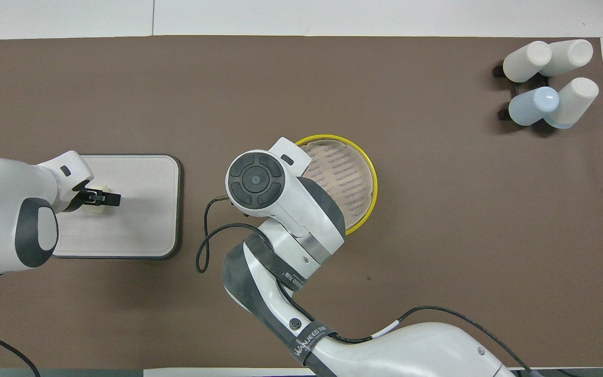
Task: Place bun in steamer
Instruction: 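Grasp the white bun with the left gripper and lift it off the board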
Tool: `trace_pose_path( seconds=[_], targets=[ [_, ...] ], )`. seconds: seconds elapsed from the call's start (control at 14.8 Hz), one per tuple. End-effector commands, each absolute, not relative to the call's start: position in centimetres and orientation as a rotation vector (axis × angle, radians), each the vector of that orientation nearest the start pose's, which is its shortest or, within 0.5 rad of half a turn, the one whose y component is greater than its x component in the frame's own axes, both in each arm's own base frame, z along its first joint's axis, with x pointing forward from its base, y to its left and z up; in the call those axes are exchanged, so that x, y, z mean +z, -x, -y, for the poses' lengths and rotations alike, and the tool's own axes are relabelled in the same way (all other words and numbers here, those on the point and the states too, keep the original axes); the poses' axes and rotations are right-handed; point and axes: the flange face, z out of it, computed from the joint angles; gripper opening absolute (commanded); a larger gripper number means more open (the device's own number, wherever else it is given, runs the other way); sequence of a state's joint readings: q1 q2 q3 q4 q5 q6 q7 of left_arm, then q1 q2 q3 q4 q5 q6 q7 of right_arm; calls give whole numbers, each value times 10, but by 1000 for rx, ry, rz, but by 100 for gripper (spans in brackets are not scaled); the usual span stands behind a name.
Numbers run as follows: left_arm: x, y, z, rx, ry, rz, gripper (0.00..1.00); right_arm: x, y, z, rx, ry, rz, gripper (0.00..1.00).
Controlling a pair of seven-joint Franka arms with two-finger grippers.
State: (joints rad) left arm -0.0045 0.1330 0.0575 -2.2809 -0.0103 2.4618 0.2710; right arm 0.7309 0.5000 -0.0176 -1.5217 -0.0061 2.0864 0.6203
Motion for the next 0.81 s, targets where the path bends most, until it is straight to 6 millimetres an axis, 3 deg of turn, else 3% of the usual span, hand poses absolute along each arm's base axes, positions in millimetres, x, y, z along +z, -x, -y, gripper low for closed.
trace_pose_path(
  seconds=[0.0,0.07,0.2,0.27,0.41,0.61,0.74],
  targets=[
    [311,-540,-31,-45,3105,-355,80,372,-532,-454,-112,3116,131,61],
    [312,-540,-31,-42,3105,-358,72,370,-531,-453,-108,3118,129,53],
    [311,-539,-31,-38,3106,-358,36,369,-531,-453,-106,3119,129,43],
    [310,-539,-31,-35,3106,-358,24,370,-531,-453,-108,3118,129,38],
    [310,-538,-31,-31,3108,-352,18,370,-531,-453,-108,3118,129,30],
    [310,-538,-31,-29,3109,-347,14,368,-532,-450,-103,3120,120,9],
    [316,-542,-27,-12,3112,-345,13,368,-532,-451,-102,3118,124,6]
  ],
)
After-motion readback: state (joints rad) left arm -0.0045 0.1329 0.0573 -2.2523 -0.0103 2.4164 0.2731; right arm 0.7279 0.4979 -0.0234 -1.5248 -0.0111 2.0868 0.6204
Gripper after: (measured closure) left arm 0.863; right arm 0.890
